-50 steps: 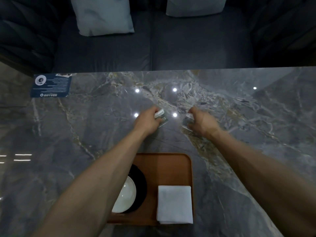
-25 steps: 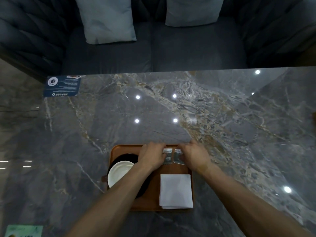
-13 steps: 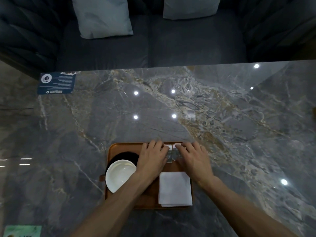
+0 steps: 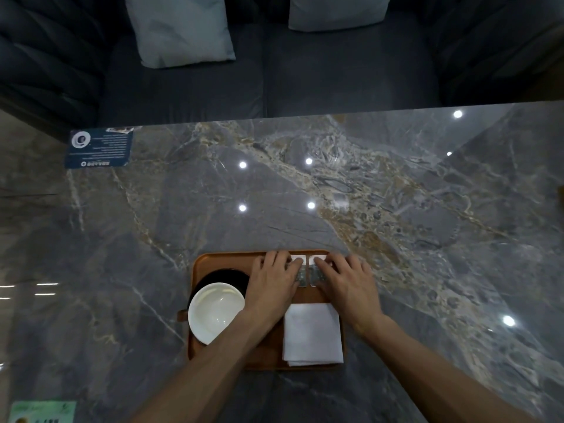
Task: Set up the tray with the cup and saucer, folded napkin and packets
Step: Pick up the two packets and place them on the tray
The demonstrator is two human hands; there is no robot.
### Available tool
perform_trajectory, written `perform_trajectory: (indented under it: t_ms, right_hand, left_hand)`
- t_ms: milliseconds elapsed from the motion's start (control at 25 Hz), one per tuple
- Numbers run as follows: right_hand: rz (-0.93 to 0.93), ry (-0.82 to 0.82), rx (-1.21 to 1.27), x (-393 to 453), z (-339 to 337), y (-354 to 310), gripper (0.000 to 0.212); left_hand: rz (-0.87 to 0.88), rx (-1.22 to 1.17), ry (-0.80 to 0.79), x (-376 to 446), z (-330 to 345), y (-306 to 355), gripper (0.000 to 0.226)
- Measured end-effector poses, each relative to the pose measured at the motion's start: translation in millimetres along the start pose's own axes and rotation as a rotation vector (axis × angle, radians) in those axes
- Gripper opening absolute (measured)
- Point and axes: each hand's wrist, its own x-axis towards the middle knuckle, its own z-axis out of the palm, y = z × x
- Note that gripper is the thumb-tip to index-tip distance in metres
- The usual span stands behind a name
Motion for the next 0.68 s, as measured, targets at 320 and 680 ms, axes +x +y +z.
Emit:
perform_trajectory:
  t_ms: [320,680]
  right_hand:
    - [-0.004,0.018,0.021,-0.4,3.7,1.3,0.049]
    - [0.005,0.039,0.047,-1.5,6.7,1.9,0.048]
  left_hand:
    - [-0.072,-0.020,0.001,-2.0,0.9,2.5,0.039]
    - [-0.114,-0.061,-0.007,-5.0,4.6,6.0,0.041]
